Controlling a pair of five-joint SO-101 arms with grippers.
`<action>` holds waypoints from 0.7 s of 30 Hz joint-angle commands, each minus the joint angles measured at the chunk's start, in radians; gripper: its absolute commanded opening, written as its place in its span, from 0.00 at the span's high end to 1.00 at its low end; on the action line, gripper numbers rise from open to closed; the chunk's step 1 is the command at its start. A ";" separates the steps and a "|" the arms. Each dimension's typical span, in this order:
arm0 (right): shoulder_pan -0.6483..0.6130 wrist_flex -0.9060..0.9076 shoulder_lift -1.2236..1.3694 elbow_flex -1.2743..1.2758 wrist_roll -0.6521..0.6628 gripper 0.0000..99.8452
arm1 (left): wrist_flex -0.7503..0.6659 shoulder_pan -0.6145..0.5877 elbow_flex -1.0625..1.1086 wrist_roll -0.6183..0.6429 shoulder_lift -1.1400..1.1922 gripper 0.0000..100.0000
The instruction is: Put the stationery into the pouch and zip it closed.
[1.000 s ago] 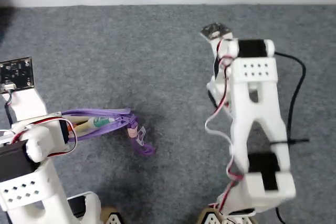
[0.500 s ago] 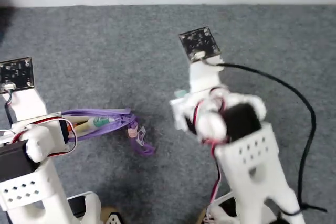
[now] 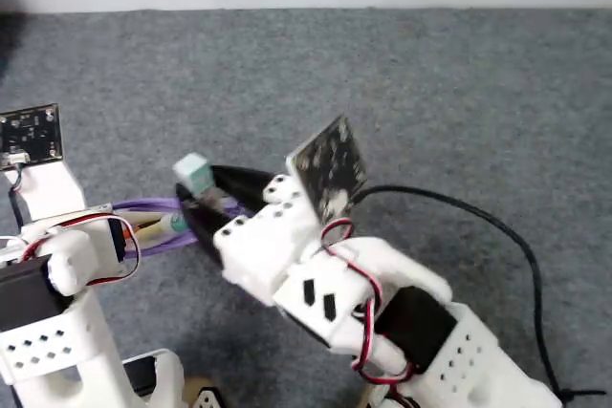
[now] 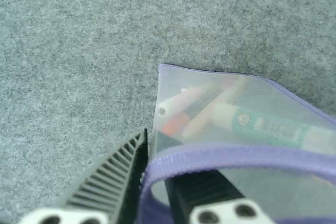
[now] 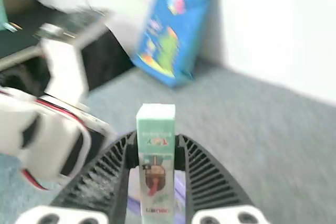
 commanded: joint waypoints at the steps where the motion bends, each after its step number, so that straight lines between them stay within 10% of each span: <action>1: -0.042 -0.124 -0.019 0.017 0.035 0.99 | 0.020 -0.005 -0.001 -0.002 -0.011 0.99; 21: -0.071 -0.501 0.231 0.183 0.121 0.98 | 0.020 -0.011 -0.002 -0.002 -0.011 0.99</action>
